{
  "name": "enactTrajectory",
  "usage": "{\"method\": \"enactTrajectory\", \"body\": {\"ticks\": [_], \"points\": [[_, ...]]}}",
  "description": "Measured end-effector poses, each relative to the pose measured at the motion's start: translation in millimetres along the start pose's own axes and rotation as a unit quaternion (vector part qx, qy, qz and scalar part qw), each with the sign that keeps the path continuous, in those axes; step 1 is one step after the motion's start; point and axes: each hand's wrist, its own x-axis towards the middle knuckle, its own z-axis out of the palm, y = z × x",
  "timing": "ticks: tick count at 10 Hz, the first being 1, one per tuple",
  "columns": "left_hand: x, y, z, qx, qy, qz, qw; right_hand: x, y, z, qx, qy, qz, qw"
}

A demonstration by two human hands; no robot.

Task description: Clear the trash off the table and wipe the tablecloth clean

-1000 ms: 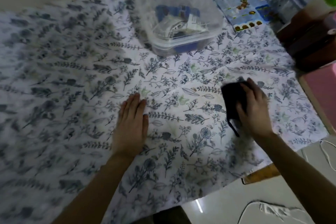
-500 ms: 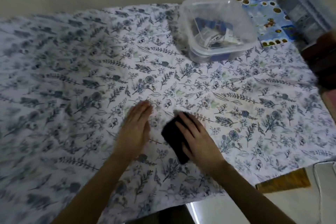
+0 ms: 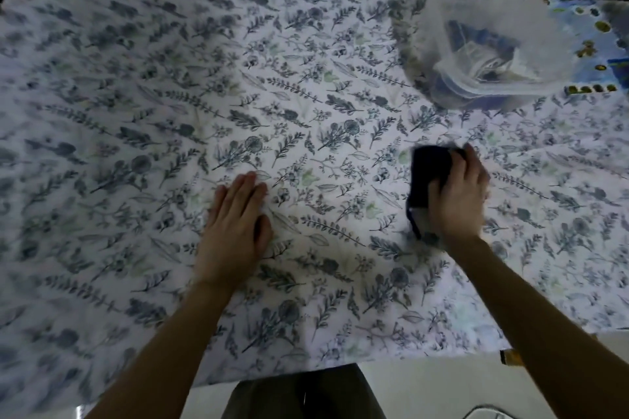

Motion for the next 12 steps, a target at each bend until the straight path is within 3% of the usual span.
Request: {"method": "enactTrajectory", "body": {"ticks": [1, 3, 4, 5, 6, 8, 10, 11, 12], "points": [[0.9, 0.0, 0.6, -0.005, 0.008, 0.001, 1.0, -16.7, -43.8, 17.0, 0.009, 0.004, -0.074, 0.997], [0.7, 2.6, -0.5, 0.0, 0.012, 0.001, 1.0, -99.8, -113.8, 31.9, 0.044, -0.07, -0.204, 0.975], [0.5, 2.5, -3.6, 0.005, 0.009, 0.01, 1.0, -139.8, -89.6, 35.0, 0.007, -0.096, -0.355, 0.93], [1.3, 3.4, -5.3, 0.019, 0.002, 0.017, 1.0, -149.8, -50.0, 27.8, -0.036, -0.114, -0.436, 0.892], [0.9, 7.9, -4.9, 0.074, -0.022, 0.01, 0.997, -133.1, 27.7, 2.6, -0.064, -0.12, -0.417, 0.899], [5.5, 26.5, -14.9, 0.215, -0.091, 0.007, 0.972, -82.3, 119.1, -32.7, -0.035, -0.095, -0.27, 0.958], [26.8, 96.6, -55.3, 0.153, -0.14, -0.085, 0.975, -30.4, 134.9, -57.0, -0.043, -0.147, -0.081, 0.985], [56.5, 120.5, -76.4, 0.12, -0.124, -0.084, 0.981, -1.9, 129.0, -79.8, -0.059, -0.197, -0.129, 0.97], [111.3, 148.1, -126.9, 0.11, -0.039, -0.056, 0.992, 59.2, 84.6, -137.7, 0.045, -0.233, -0.204, 0.95]]}}
